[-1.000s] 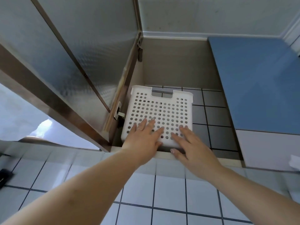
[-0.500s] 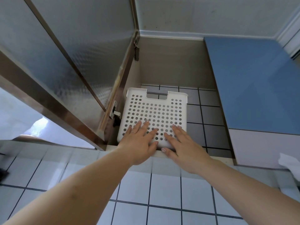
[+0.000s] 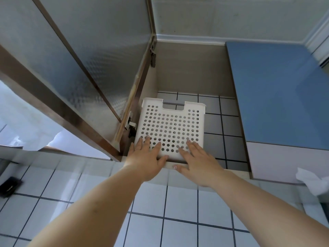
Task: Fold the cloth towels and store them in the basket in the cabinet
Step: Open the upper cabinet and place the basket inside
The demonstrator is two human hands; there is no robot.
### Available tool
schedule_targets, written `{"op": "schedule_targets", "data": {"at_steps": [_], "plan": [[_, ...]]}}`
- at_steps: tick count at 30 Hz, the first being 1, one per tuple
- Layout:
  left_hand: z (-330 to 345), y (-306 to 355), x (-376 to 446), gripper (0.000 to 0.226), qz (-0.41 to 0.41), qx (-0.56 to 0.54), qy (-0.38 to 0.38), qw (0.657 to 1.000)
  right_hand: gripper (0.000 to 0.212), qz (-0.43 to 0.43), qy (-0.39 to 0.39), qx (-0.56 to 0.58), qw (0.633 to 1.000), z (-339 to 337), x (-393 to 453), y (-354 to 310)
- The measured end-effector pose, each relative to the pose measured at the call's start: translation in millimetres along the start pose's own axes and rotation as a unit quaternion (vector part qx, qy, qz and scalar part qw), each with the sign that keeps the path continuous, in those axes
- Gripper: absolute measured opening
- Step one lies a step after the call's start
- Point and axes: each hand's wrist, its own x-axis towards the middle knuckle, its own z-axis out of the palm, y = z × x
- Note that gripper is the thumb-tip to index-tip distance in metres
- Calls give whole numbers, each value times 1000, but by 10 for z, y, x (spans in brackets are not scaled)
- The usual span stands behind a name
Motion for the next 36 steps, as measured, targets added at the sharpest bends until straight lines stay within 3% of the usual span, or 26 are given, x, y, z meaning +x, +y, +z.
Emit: {"op": "schedule_targets", "data": {"at_steps": [4, 8, 11, 14, 16, 18, 20, 24, 30, 36], "plan": [[12, -59, -148, 59, 8, -123, 43, 991, 71, -36, 48, -9, 998, -49, -83, -36], [-43, -171, -635, 51, 19, -308, 113, 945, 70, -120, 129, -45, 983, -145, -293, -129], [-207, -238, -1107, 25, -81, -388, 118, 910, 67, -189, 173, -51, 965, -212, -516, -206], [-414, -303, -1457, 19, -187, -459, 147, 856, 63, -226, 226, -47, 946, -287, -709, -354], [-572, -350, -1603, 33, -245, -515, 154, 807, 61, -253, 236, -35, 938, -328, -810, -482], [-758, -423, -1702, 65, -285, -555, 178, 761, 59, -282, 257, -32, 924, -418, -923, -623], [-992, -513, -1771, 89, -297, -570, 211, 736, 58, -298, 278, -25, 913, -520, -1006, -768], [-1330, -707, -1787, 95, -252, -536, 253, 765, 58, -308, 285, -27, 907, -702, -1139, -994], [-1428, -720, -1791, 51, -164, -474, 195, 843, 62, -319, 277, -32, 906, -898, -1268, -1221], [-1338, -602, -1798, 48, -86, -440, 233, 863, 60, -311, 263, 2, 913, -1011, -1661, -1332]]}}
